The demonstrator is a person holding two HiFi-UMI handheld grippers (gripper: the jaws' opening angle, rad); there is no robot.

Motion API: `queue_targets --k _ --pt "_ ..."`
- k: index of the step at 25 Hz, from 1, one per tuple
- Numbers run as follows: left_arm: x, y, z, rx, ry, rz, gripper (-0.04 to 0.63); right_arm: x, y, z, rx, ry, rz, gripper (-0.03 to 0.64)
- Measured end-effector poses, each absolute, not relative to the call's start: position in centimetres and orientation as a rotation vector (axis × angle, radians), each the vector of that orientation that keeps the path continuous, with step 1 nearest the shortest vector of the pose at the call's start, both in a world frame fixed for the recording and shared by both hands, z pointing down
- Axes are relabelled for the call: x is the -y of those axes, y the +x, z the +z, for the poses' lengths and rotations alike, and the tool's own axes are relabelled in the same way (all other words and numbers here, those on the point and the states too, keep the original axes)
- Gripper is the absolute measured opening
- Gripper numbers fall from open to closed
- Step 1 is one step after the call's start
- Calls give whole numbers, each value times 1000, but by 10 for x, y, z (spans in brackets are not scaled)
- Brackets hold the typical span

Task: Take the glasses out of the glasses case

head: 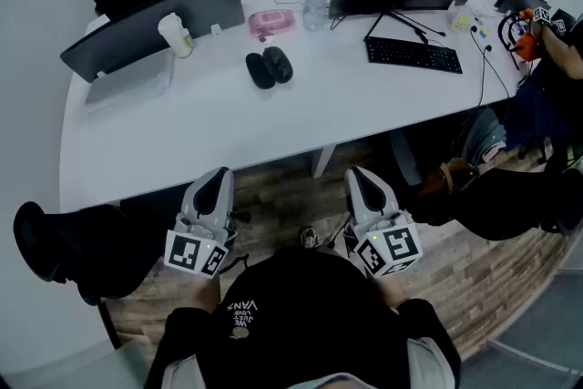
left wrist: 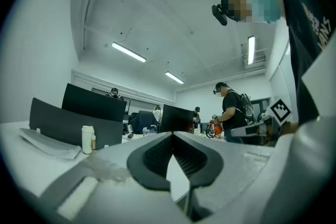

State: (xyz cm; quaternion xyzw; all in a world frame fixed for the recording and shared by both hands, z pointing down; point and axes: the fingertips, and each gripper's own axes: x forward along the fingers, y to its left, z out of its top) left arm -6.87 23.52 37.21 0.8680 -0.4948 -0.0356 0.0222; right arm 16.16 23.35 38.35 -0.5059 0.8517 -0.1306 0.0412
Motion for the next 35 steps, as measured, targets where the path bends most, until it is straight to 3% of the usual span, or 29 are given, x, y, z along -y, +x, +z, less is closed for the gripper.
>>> queue_targets --k 21,35 --pt "-196 -51 385 1665 2589 -115 0 -175 188 393 -2690 -1388 -458 -1" --pt "-134 -79 385 1594 2619 -105 2 -125 160 396 -2645 -1470 -474 0"
